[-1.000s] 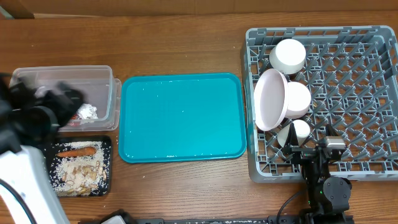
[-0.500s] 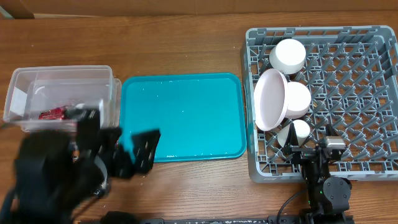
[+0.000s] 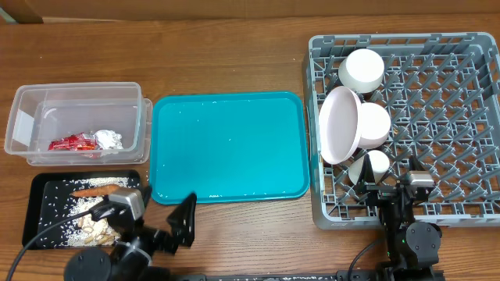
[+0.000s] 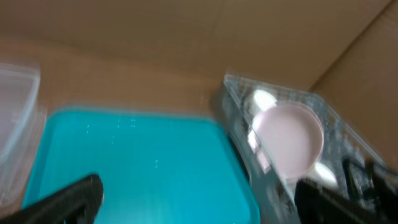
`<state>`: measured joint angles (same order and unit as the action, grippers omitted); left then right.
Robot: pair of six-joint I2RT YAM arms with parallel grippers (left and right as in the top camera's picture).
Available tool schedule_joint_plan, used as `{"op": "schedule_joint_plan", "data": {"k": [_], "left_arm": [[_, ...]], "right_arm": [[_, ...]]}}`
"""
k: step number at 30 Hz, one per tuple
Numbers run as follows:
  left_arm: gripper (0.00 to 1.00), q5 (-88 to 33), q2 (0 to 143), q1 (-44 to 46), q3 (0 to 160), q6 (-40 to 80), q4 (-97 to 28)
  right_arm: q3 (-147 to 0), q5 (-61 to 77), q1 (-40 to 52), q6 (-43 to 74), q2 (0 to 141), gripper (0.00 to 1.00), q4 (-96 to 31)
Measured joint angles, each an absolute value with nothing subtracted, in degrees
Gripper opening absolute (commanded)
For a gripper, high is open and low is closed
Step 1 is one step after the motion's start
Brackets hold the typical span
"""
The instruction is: Sort waste into correct bins and load items into the dishwasher
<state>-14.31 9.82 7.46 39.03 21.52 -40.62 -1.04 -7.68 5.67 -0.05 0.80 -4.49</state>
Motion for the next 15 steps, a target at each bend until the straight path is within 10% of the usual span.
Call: {"op": "schedule_joint_plan", "data": {"k": [15], "left_arm": [[1.00, -11.46, 3.49, 7.46, 10.46, 22.35, 6.31]], "right_arm": [[-1.04, -7.68, 5.65, -0.08, 0.80, 1.00, -4.47]]}}
